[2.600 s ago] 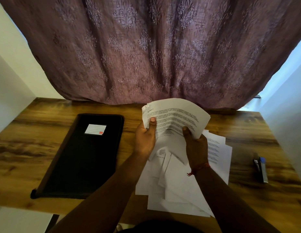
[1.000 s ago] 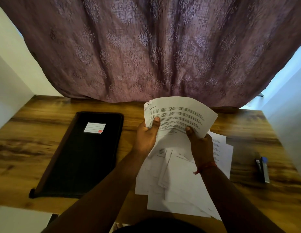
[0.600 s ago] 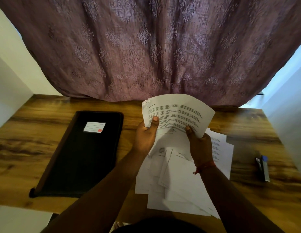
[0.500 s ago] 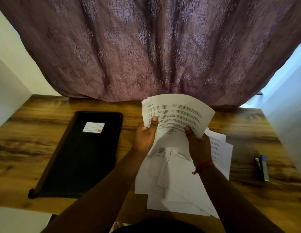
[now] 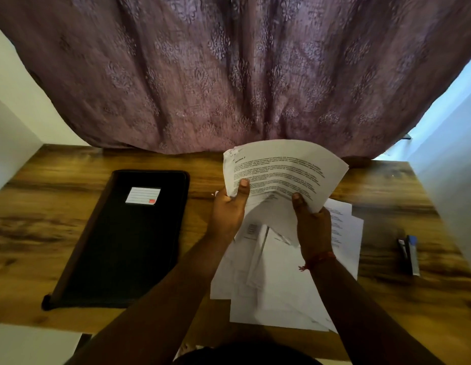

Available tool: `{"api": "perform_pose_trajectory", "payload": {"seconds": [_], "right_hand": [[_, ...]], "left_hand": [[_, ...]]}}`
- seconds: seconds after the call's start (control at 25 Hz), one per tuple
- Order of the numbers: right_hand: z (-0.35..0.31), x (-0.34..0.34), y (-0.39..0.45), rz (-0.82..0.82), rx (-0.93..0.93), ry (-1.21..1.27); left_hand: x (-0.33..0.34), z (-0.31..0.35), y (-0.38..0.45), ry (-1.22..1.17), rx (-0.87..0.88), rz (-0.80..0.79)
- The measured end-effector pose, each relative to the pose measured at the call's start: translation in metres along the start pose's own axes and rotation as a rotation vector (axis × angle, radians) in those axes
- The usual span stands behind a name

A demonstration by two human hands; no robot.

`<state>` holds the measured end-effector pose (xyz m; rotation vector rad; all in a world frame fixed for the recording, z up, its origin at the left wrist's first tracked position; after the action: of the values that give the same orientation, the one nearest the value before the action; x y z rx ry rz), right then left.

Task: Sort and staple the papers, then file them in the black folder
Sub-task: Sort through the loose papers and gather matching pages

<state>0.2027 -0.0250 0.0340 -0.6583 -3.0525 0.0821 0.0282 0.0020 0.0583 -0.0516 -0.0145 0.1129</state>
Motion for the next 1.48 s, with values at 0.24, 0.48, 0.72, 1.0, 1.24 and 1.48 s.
{"api": "perform_pose_trajectory", "payload": {"seconds": [0.24, 0.48, 0.72, 1.0, 1.24, 1.48], "right_hand": [[0.007, 0.004, 0.0, -0.015, 0.018, -0.03], [-0.021, -0.009, 0.016, -0.067, -0.003, -0.075], [-0.031, -0.037, 0.041, -0.375, 0.197, 0.002], [-0.006, -0.056, 0.036, -0.336, 0.288, -0.072], [0.002, -0.093, 0.047, -0.415, 0.298, -0.227], [0.001, -0.125, 0.049, -0.497, 0.24, -0.29]], "left_hand": [[0.0, -0.016, 0.006, 0.004, -0.011, 0.013], [-0.006, 0.007, 0.018, 0.1, -0.073, -0.155], [-0.007, -0.002, 0.041, -0.113, -0.313, -0.355], [0.021, -0.032, 0.035, -0.197, -0.436, -0.332], [0.051, -0.048, 0.014, -0.15, -0.476, -0.307], [0.078, -0.049, -0.017, -0.064, -0.373, -0.111]]}}
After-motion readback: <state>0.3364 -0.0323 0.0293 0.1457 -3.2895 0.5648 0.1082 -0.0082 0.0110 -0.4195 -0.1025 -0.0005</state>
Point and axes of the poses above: each hand's wrist, its own y-axis towards the middle knuckle, its own x-axis out of the palm, z = x × y, the point moved 3 cm from there along y, towards the middle knuckle, and after that the axes turned 1 degree about -z, right-handed, at the moved point
